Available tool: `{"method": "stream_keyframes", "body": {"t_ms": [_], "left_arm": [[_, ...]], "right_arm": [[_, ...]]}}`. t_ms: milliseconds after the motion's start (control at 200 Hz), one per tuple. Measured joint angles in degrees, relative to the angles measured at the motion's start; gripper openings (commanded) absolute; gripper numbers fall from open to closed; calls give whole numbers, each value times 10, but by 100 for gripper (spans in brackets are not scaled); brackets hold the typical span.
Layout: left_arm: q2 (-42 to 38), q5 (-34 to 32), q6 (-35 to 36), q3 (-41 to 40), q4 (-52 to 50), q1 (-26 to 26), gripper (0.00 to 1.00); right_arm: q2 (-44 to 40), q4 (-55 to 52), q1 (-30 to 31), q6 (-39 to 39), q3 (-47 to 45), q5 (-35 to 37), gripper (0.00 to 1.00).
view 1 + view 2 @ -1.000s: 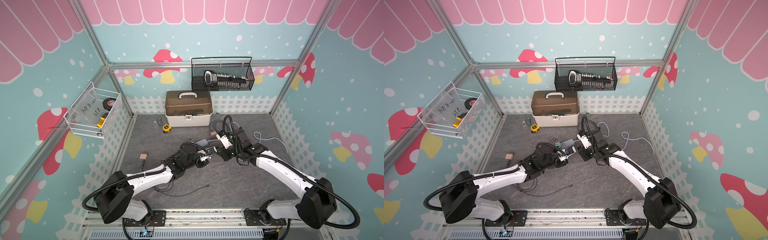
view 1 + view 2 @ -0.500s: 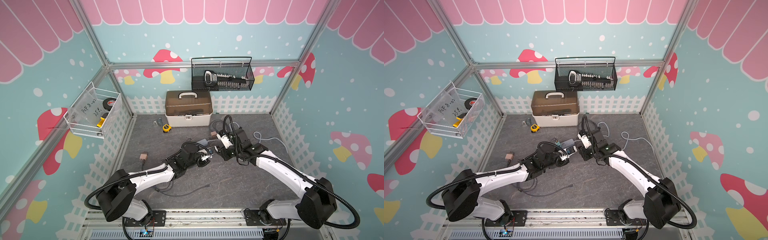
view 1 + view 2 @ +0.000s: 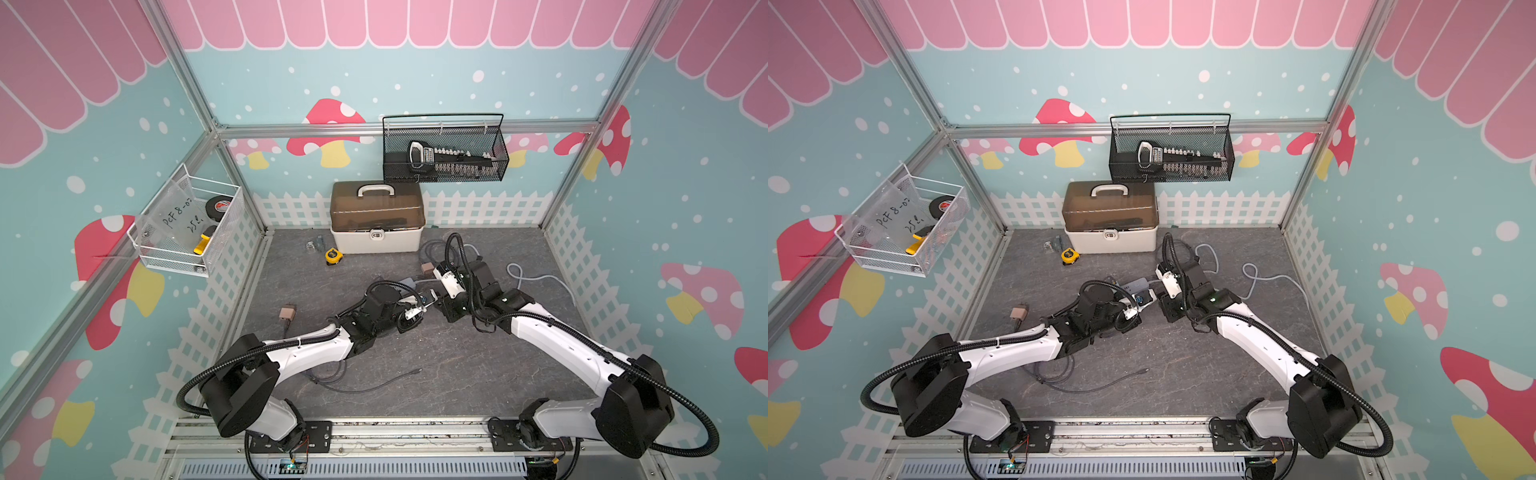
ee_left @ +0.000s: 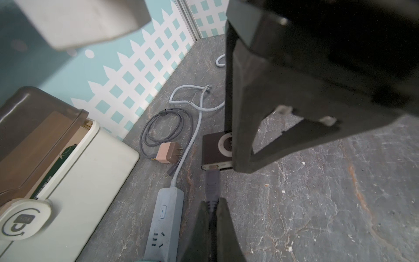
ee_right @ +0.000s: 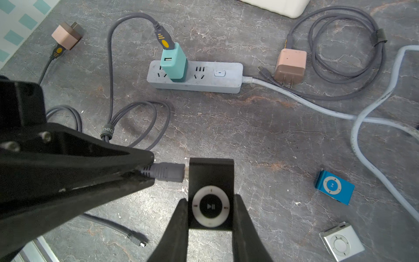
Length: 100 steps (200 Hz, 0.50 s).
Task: Charge mp3
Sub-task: Insert the charging cable into the MP3 player.
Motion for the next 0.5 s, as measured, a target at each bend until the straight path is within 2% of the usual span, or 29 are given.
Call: {"method": "stream_keyframes", "body": {"t_ms": [175, 500], "left_arm": [[2, 31, -23, -5, 18, 18, 2], [2, 61, -23, -7, 24, 25, 2]], "right_arm": [[-6, 37, 0, 30, -17, -4, 0], [-9, 30, 0, 59, -18, -17, 0]]}}
